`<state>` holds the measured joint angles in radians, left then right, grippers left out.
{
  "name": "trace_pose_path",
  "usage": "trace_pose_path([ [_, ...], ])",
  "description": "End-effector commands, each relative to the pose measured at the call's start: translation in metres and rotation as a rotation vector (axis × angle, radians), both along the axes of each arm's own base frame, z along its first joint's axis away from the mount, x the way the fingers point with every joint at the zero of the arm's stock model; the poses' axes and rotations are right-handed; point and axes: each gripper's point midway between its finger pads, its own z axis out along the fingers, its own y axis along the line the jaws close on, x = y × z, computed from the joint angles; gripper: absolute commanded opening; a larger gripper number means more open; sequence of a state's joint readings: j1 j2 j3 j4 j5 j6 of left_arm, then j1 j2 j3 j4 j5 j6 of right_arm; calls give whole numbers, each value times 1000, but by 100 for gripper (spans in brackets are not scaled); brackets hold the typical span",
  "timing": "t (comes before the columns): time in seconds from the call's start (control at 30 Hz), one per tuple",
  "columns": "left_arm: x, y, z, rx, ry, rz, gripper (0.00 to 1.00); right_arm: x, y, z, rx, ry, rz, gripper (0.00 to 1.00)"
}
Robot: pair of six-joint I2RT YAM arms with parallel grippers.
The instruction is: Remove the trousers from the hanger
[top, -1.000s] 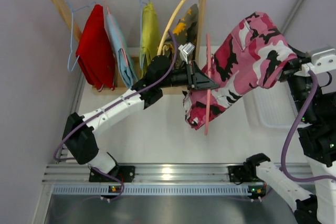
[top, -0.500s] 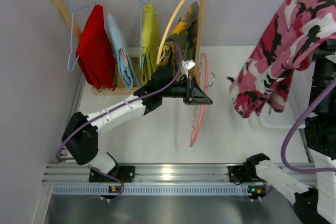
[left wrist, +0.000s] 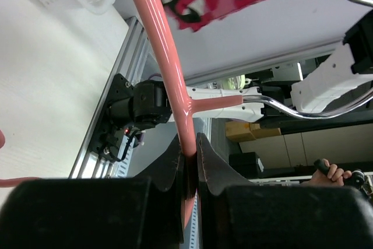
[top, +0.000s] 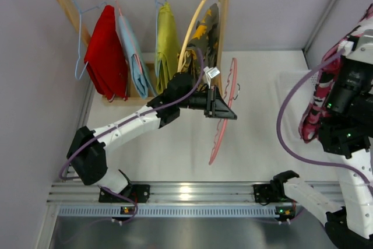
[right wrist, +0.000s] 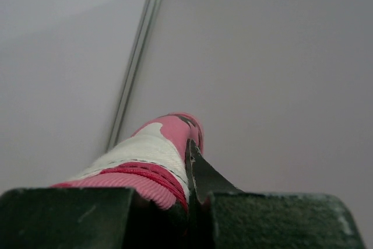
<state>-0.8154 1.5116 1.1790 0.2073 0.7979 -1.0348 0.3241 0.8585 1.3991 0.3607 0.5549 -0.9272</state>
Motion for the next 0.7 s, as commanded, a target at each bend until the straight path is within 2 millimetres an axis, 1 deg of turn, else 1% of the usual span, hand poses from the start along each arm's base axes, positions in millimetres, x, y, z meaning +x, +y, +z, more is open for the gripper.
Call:
trace_pose_path([
  [0.0,-13,8,72,-164,-178,-31,0,-18,-11,24,-17,-116,-90,0],
  [0.03,-12,8,80,-177,-190,-27,0,-13,-11,23,-19,-106,-94,0],
  [0.07,-13,8,84,-182,-192,-27,0,-10,-14,22,-18,-107,-101,0],
  [0.1,-12,8,87,-188,-197,-25,0,3,-14,17,-24,-70,-103,0],
  [0.13,-12,9,93,-198,-208,-22,0,5,-18,18,-20,-69,-106,0],
  [0.17,-11,9,95,-202,-214,-14,0,8,-25,18,-37,-59,-132,0],
  [0.2,-11,9,97,-205,-217,-13,0,19,-29,13,-25,-42,-126,0],
  [0.23,-11,9,101,-212,-223,-9,0,18,-39,13,-26,-41,-164,0],
  [0.3,-11,10,106,-226,-234,-5,0,30,-47,10,-41,-28,-174,0],
  [0.33,-12,11,107,-231,-235,-5,0,30,-55,10,-44,-25,-201,0],
  [0.37,-11,11,108,-234,-243,-5,0,33,-56,11,-56,-24,-197,0],
  [0.4,-10,11,109,-234,-243,2,0,39,-60,9,-53,-15,-200,0],
  [0.43,-9,11,110,-236,-245,3,0,38,-67,10,-54,-15,-221,0],
  [0.5,-9,10,111,-239,-252,6,0,45,-72,8,-69,-2,-223,0],
  [0.53,-8,10,111,-238,-251,6,0,44,-79,8,-72,2,-243,0],
  [0.6,-6,10,111,-238,-252,11,0,47,-85,5,-81,14,-256,0],
  [0.67,-3,9,110,-235,-248,17,0,45,-97,3,-92,34,-310,0],
])
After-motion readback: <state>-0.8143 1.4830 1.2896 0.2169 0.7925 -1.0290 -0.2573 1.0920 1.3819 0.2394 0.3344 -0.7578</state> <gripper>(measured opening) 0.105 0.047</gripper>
